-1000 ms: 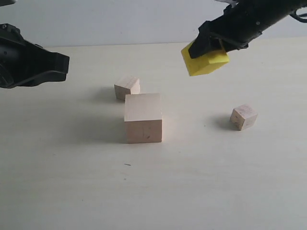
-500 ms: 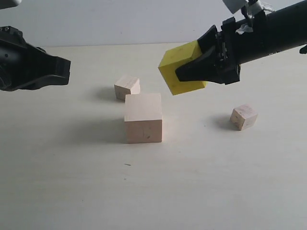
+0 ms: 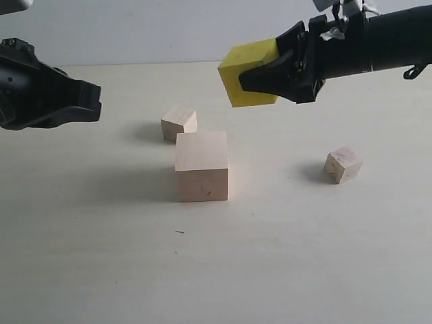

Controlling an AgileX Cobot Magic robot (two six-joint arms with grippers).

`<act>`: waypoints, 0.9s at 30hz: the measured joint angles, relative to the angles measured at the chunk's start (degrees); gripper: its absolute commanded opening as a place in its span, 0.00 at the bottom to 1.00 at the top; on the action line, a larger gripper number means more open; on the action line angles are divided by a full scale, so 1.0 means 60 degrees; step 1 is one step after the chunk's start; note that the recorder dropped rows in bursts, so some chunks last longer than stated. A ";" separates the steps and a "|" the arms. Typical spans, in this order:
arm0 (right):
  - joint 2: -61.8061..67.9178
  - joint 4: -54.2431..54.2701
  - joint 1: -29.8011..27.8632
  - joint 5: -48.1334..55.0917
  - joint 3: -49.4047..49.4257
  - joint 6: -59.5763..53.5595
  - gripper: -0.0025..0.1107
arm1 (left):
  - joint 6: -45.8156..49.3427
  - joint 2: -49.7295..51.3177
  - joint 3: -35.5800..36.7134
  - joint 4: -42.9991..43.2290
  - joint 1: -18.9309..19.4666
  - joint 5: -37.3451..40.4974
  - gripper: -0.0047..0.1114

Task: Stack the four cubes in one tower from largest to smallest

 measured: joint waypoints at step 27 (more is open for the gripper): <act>0.2976 -0.0772 0.1000 0.1612 -0.1880 -0.0491 0.02 | 0.0046 -0.0007 0.0000 -0.0042 0.0000 0.0479 0.04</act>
